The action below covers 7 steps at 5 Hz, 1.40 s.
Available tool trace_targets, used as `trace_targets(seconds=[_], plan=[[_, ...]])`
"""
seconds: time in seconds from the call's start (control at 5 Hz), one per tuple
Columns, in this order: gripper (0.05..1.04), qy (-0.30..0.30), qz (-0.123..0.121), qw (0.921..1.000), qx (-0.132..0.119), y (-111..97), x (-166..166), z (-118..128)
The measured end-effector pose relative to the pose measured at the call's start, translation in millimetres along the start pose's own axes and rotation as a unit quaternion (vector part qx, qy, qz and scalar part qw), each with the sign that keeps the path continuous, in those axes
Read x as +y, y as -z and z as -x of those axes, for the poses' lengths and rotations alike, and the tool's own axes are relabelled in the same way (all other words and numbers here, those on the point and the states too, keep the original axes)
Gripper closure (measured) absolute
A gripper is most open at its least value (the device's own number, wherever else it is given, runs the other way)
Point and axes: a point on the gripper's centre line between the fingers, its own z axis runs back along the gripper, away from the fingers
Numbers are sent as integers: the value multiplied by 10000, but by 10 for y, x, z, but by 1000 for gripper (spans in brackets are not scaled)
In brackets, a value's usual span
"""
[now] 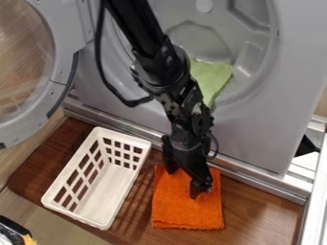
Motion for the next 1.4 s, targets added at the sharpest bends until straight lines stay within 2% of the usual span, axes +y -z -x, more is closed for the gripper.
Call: trace_targets(seconds=[0.2,0.4,0.8,1.4], plan=[[83,-33,-109,9999,-127,37,18,21],[83,-99,-73,9999,-34,88,-18,111],[83,77,147,9998,-98,110,-272,85],[83,626,491,9963,-333,136,-776,-313]])
